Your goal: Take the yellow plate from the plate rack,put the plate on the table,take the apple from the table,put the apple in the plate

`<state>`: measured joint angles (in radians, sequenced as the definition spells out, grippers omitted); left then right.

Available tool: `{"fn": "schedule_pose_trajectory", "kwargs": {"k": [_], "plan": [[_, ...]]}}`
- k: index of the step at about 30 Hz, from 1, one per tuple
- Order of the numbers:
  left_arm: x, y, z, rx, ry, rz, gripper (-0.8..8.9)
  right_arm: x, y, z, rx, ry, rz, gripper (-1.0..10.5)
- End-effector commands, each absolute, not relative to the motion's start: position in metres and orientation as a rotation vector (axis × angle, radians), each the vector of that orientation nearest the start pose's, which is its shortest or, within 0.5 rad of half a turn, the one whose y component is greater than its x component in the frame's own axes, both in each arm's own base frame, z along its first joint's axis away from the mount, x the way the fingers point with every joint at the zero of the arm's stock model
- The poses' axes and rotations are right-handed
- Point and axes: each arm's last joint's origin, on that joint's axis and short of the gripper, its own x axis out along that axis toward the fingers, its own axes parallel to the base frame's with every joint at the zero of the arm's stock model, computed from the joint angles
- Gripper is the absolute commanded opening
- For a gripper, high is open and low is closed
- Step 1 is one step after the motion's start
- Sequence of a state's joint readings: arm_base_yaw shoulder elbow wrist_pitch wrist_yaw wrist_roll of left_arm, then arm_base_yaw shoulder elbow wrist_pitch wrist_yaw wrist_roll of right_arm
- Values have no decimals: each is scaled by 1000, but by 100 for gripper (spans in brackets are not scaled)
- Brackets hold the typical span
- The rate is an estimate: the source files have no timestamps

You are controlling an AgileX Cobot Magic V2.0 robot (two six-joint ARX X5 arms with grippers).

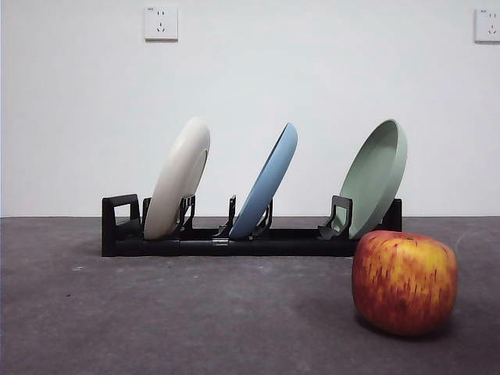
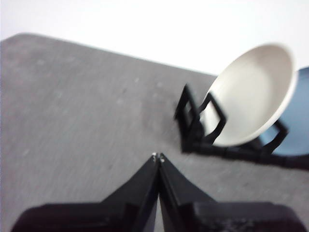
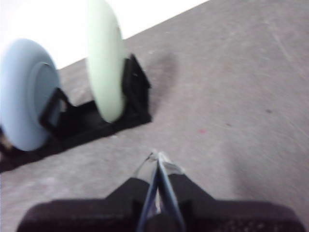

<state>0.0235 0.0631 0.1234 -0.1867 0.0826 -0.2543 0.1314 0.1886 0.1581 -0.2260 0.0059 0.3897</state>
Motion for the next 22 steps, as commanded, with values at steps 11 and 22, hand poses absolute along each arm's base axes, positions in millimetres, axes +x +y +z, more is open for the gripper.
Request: {"fn": "schedule_pose_trajectory", "kwargs": {"k": [11, 22], "plan": [[121, -2, 267, -274, 179, -145, -7, 140, 24, 263, 343, 374, 276, -12], [194, -9, 323, -334, 364, -440, -4, 179, 33, 305, 192, 607, 390, 4]]}}
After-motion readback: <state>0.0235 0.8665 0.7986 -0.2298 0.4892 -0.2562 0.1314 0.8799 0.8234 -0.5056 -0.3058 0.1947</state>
